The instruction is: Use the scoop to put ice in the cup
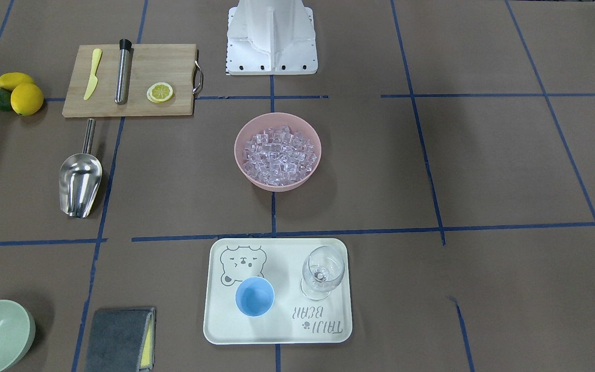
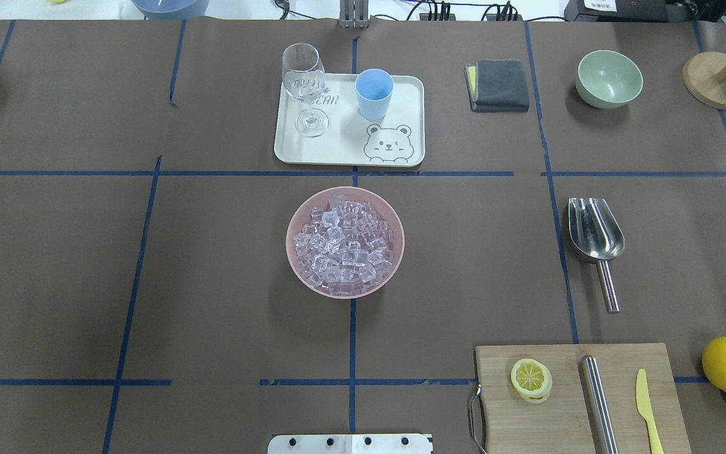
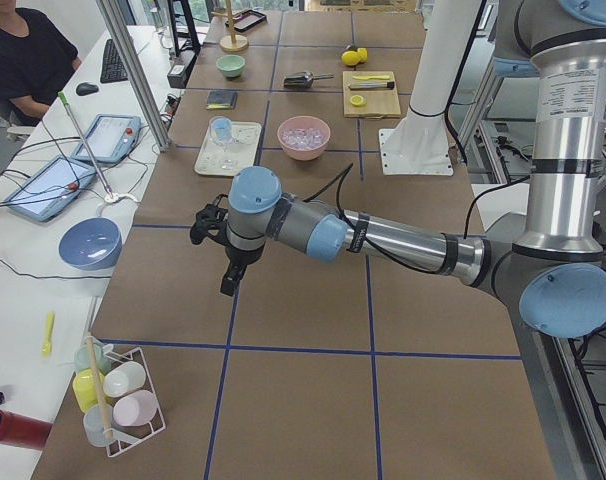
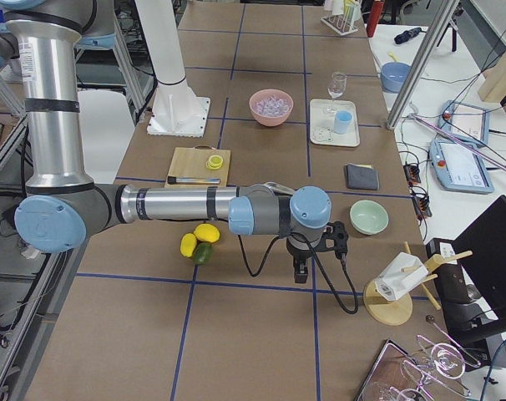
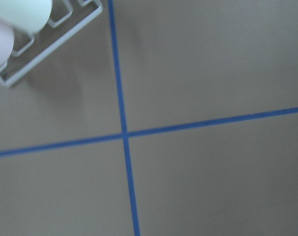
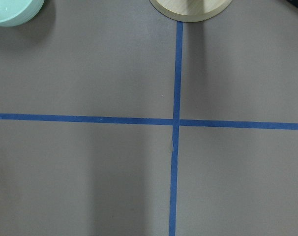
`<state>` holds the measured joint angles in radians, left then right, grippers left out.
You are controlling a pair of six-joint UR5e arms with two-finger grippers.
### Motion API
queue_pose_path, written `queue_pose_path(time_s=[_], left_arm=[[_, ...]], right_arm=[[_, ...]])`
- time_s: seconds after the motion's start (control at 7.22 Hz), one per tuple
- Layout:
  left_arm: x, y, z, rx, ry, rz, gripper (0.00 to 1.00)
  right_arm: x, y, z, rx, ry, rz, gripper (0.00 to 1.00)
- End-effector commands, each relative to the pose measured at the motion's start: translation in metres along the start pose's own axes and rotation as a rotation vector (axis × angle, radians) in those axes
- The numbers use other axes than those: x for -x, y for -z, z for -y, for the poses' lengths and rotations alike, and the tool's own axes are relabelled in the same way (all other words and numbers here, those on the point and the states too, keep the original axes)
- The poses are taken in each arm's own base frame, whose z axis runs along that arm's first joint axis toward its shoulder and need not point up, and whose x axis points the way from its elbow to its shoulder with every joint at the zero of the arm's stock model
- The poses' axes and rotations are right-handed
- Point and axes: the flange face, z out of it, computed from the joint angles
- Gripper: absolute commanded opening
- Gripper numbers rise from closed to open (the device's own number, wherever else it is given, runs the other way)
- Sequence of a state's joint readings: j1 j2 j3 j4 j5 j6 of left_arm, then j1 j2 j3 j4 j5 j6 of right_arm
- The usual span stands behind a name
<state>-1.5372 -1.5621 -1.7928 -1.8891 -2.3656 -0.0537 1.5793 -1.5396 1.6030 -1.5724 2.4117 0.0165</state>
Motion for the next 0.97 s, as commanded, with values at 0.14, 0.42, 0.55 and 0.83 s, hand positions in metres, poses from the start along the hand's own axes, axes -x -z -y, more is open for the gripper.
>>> queue_pose_path(time_s=[0.14,0.42,0.55,0.83], left_arm=[[-0.061,-0.02,0.01,-0.261,-0.405,-0.088,1.0],[-0.131,-0.073,-0.006,-0.164,-0.505,-0.214,1.0],[-0.156,-0.087,-0.005,-0.149,-0.543,-0.247,1.0],[-0.212,-0.106,0.019,-0.159,-0.637,-0.321,1.0]], right_arm=[[0.002,0.0,0.001,-0.001,0.007,0.0,1.0],[0.012,-0.002,0.004,0.002,0.024,0.002,1.0],[0.02,-0.002,0.008,0.003,0.032,0.014,1.0],[0.093,-0.024,0.035,0.038,0.099,-0.012,1.0]])
